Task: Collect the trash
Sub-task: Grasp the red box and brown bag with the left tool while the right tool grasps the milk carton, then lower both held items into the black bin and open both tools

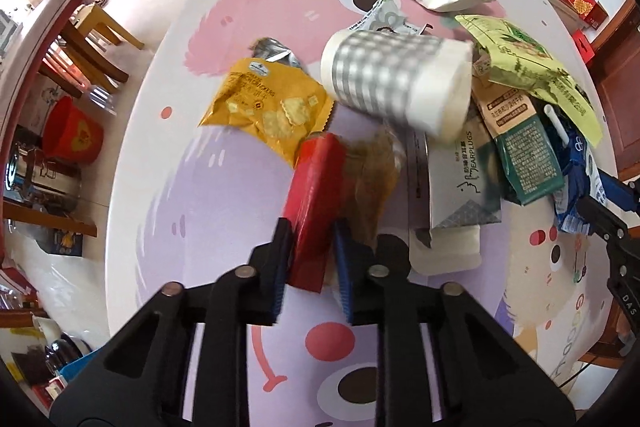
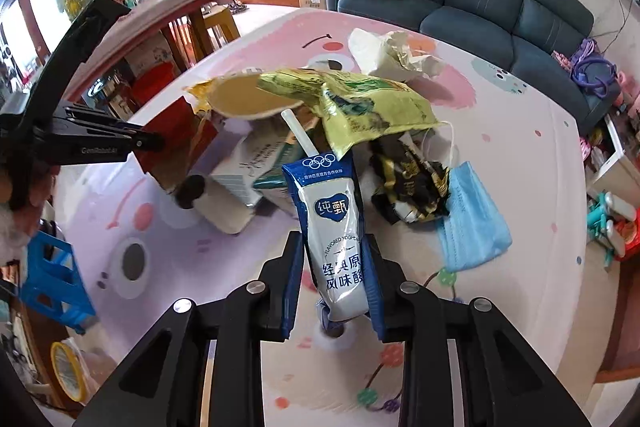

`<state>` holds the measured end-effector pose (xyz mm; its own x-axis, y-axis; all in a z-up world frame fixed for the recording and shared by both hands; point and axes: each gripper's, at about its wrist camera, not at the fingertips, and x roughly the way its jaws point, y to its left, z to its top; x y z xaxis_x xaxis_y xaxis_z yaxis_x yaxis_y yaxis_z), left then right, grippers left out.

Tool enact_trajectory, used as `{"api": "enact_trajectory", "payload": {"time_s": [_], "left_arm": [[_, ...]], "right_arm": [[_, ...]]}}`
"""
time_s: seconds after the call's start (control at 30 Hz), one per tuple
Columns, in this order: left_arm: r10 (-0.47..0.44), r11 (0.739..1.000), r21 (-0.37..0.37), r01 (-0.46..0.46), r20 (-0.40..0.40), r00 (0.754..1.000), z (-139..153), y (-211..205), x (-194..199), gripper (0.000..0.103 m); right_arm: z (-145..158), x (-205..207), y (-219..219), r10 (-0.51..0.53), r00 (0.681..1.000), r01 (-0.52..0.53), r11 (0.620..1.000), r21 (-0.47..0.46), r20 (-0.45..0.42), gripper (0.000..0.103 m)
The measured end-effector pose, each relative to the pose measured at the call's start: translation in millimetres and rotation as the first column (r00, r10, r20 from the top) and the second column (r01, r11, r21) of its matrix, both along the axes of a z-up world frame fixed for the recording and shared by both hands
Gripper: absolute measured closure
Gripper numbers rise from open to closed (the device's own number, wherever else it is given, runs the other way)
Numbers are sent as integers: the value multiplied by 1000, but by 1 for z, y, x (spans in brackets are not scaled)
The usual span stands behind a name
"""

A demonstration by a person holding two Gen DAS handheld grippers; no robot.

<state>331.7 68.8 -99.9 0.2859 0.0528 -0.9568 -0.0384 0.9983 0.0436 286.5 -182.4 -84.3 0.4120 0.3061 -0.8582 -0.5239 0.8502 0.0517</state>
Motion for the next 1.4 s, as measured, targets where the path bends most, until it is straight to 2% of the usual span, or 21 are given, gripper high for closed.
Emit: {"api": "enact_trajectory", "payload": {"time_s": [0.3, 0.53, 0.7, 0.9, 1.17, 1.4], "left_arm": [[31, 998, -54, -28, 59, 998, 38, 5, -45, 93], [17, 994, -105, -4, 121, 992, 79, 0, -90, 93], [-21, 991, -123, 44, 183, 983, 110, -2, -129, 93], [-78, 989, -96, 110, 284, 956, 147, 0, -180, 93], [-183, 968, -104, 229, 329, 926, 174, 5, -251, 93], [-257, 944, -110, 310, 343, 904, 183, 7, -306, 93]], "right_arm": [[31, -45, 1, -42, 999, 44, 997, 70, -23, 76], [66, -88, 10, -91, 996, 94, 987, 130, -23, 76], [96, -126, 19, -137, 990, 138, 973, 183, -14, 76], [131, -183, 33, -209, 977, 197, 958, 209, 33, 76], [165, -266, 56, -287, 953, 266, 946, 185, 97, 76], [174, -320, 62, -298, 950, 281, 947, 154, 98, 76]]}}
